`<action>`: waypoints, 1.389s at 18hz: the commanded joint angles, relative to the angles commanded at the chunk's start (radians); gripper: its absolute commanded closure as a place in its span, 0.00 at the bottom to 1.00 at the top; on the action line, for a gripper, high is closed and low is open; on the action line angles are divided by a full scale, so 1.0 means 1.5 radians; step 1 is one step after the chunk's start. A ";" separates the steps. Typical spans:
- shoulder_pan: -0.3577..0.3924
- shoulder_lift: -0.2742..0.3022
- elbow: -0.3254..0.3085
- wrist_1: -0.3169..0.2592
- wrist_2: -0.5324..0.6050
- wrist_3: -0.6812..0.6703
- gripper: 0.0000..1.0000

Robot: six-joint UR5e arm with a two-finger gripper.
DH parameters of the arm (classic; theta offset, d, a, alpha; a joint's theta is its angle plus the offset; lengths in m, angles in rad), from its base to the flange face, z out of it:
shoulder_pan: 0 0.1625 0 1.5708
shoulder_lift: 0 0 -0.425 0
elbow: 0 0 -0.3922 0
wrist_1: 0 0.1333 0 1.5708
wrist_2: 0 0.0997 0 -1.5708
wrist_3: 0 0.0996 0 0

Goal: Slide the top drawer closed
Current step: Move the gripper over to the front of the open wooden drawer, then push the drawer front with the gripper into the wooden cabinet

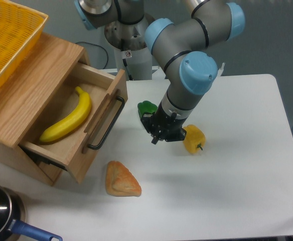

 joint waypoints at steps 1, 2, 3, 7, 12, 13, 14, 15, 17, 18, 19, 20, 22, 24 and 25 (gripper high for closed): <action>0.000 0.005 0.000 -0.013 -0.002 0.001 0.97; 0.000 0.009 0.000 -0.024 -0.009 0.001 0.97; 0.001 0.013 0.001 -0.032 -0.022 0.000 0.97; 0.001 0.032 0.001 -0.063 -0.040 0.000 0.97; -0.002 0.052 0.001 -0.086 -0.059 -0.002 0.97; -0.002 0.053 0.001 -0.089 -0.060 -0.002 0.97; -0.003 0.057 0.001 -0.091 -0.063 -0.003 0.97; -0.003 0.062 0.001 -0.093 -0.065 -0.003 0.97; -0.004 0.063 0.001 -0.093 -0.068 -0.013 0.97; -0.008 0.063 0.002 -0.093 -0.068 -0.015 0.97; -0.010 0.063 0.002 -0.093 -0.069 -0.016 0.97; -0.011 0.063 0.002 -0.093 -0.069 -0.016 0.97; -0.014 0.064 0.002 -0.093 -0.069 -0.021 0.97; -0.022 0.063 0.002 -0.093 -0.068 -0.025 0.97; -0.024 0.064 0.002 -0.093 -0.069 -0.029 0.97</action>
